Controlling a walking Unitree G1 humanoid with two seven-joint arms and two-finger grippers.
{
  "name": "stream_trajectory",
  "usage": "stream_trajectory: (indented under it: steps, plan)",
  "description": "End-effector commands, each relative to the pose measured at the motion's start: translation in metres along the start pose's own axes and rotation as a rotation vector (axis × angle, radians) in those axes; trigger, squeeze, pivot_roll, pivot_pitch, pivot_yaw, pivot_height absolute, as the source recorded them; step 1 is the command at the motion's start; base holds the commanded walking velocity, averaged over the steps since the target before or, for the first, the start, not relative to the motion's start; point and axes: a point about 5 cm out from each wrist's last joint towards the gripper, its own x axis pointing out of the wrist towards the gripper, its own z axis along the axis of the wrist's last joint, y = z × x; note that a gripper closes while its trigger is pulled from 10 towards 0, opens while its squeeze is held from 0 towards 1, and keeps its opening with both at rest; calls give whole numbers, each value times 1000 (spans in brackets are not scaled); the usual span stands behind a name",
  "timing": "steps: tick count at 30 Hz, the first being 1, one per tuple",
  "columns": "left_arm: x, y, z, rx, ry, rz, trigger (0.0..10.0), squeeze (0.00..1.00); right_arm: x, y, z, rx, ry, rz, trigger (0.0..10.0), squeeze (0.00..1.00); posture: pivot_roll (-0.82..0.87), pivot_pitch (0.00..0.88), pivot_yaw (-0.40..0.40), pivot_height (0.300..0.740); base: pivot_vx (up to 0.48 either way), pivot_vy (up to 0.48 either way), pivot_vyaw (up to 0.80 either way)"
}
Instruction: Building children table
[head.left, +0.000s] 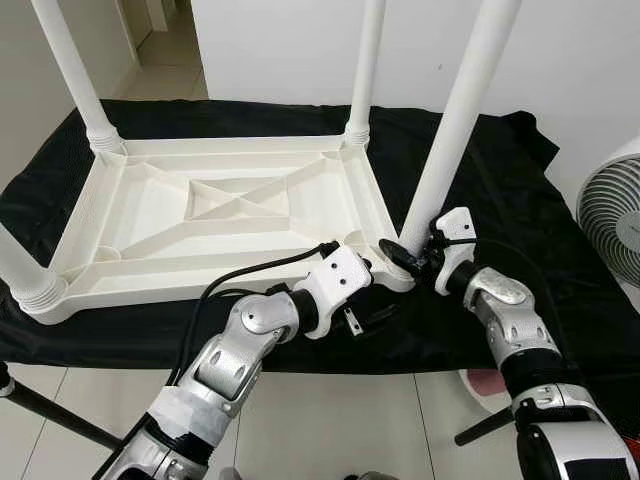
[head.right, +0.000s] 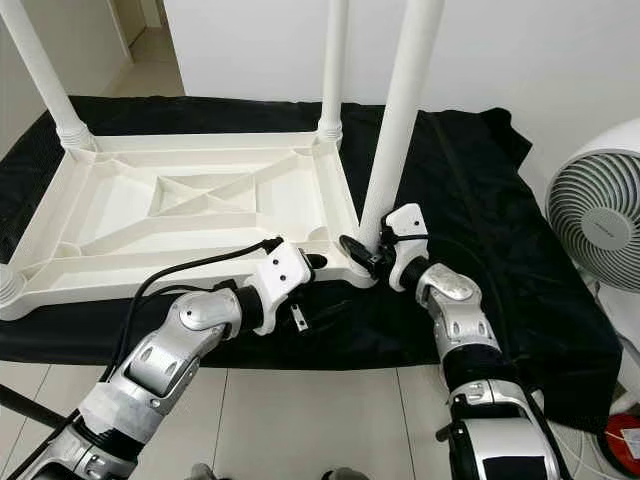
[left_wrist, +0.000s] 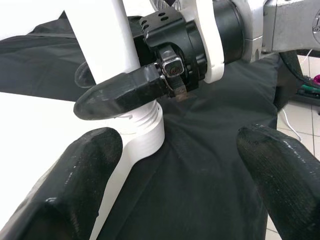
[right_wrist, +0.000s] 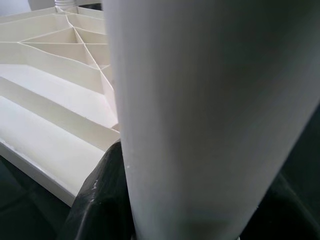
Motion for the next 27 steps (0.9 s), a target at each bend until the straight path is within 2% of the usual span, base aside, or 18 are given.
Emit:
stream_trajectory:
  steps: [1,5,6,8,10,11,12,13,15,17,18,20,22,27]
  plan:
    - [0,-2,-1,-3,8,0,10000,0,3,9,-8,24,13,-14,10000,0,-127,50,6,740,0,0,0]
    - [0,-3,-1,-4,7,-1,10000,0,5,13,-6,57,24,-164,10000,0,-128,57,0,740,0,0,0]
    - [0,-3,-1,-4,7,-1,10000,0,5,13,-6,57,24,-164,10000,0,-128,57,0,740,0,0,0]
    - [0,-4,-1,-7,6,-2,10000,0,6,17,-5,113,41,-294,10000,0,-129,57,-1,740,0,0,0]
    - [0,-4,-1,-7,6,-2,10000,0,6,17,-5,120,42,-302,10000,0,-129,57,-1,740,0,0,0]
    - [0,-4,-1,-8,7,-3,10000,0,5,18,-6,108,57,-357,10000,0,-131,55,-1,740,0,0,0]
    - [0,-5,-1,-9,7,-7,10000,0,0,19,-9,131,80,-528,10000,0,-135,57,1,740,0,0,0]
    - [0,-5,-1,-9,7,-9,10000,0,-3,19,-10,143,88,-594,10000,0,-135,57,1,740,0,0,0]
    - [0,-5,-1,-10,6,-10,10000,0,-5,19,-11,154,92,-639,10000,0,-135,57,1,740,0,0,0]
    - [1,-6,-1,-10,5,-14,10000,0,-10,27,-9,134,74,-745,10000,0,-140,54,1,740,0,0,0]
    - [1,-6,-1,-10,5,-14,10000,0,-10,27,-9,134,74,-745,10000,0,-140,54,1,740,0,0,0]
    - [1,-6,-1,-8,6,-18,10000,0,-14,37,-8,146,78,-867,10000,0,-141,53,2,740,0,0,0]
    - [1,-5,-1,-5,7,-19,10000,0,-11,53,-7,159,87,-893,10000,0,-134,54,3,740,0,0,0]
    - [1,-5,0,-5,6,-19,10000,0,-2,62,3,176,33,-814,10000,0,-134,53,5,740,0,0,0]
